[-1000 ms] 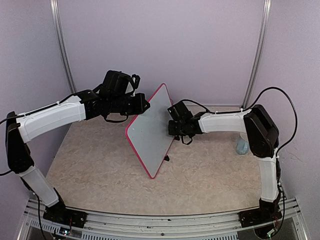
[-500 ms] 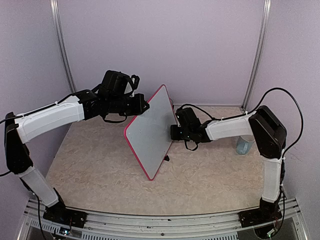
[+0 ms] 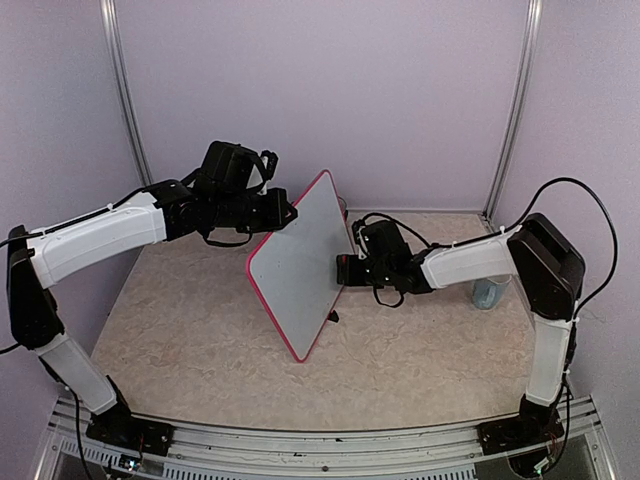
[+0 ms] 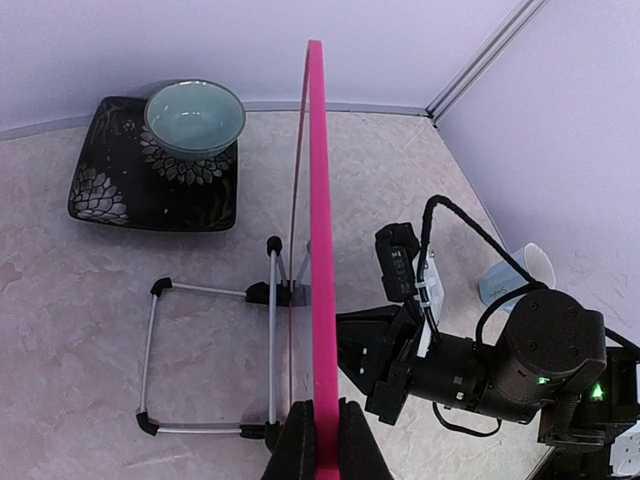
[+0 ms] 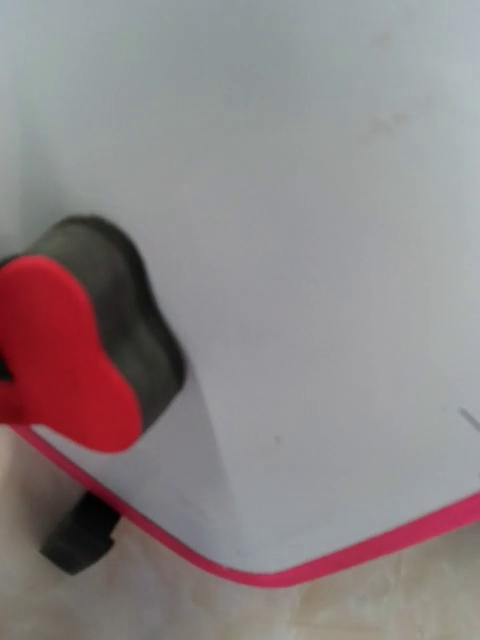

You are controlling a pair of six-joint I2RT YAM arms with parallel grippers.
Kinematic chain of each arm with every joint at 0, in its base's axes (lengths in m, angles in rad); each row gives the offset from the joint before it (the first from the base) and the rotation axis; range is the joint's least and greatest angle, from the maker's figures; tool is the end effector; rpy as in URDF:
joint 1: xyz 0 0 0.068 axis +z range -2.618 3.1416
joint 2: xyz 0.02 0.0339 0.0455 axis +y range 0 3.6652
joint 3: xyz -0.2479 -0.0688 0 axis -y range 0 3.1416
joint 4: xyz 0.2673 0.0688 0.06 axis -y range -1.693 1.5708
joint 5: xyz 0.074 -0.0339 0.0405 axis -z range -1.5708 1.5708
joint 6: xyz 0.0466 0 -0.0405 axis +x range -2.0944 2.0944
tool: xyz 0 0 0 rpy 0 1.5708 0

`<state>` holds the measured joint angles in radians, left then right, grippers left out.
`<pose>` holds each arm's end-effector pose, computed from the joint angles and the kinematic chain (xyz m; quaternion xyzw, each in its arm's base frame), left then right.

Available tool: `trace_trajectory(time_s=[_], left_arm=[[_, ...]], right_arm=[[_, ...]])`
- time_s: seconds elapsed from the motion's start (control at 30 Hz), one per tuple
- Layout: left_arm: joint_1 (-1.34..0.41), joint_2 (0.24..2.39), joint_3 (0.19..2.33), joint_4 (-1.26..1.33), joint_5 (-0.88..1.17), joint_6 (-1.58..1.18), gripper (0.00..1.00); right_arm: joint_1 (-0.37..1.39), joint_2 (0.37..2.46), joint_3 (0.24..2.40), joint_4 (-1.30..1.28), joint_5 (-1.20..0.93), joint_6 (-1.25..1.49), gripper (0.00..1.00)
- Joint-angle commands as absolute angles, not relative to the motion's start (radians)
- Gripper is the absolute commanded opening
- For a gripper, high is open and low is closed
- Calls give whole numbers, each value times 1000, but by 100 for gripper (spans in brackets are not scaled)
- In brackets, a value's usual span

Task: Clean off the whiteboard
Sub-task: Erase the whiteboard at the center of the board.

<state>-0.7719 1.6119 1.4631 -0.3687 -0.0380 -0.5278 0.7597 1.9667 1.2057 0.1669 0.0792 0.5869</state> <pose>0.2938 -0.2835 0.3213 0.0958 0.8591 -0.2910 0.4101 0.3291 0.3075 0.1339 -0.0576 0.8807 0.2650 0.3883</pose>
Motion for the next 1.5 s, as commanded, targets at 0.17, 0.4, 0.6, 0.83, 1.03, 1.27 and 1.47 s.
trace_trajectory(time_s=[0.17,0.4,0.6,0.83,1.03,1.27,1.47], left_arm=[[-819,1627,1443,-364,133,-524,0],[-819,1628,1447,-362,134,-524,0],[-821,1626,1446,-364,134,-525,0],[-821,1624,1445,-364,134,-523,0],[-819,1632,1446,-360,138,-523,0],[-819,1634,1444,-359,140,-522,0],[-816,1652,1458,-358,144,-522,0]], right_arm=[[828,1950,1182,271,-161,573,7],[842,1993,1227,156,73,554,6],[826,2059,1321,63,158,558,6],[802,2118,1367,13,205,591,6],[793,2115,1369,50,137,567,6],[810,1987,1274,217,-16,538,6],[828,1936,1295,216,-76,520,6]])
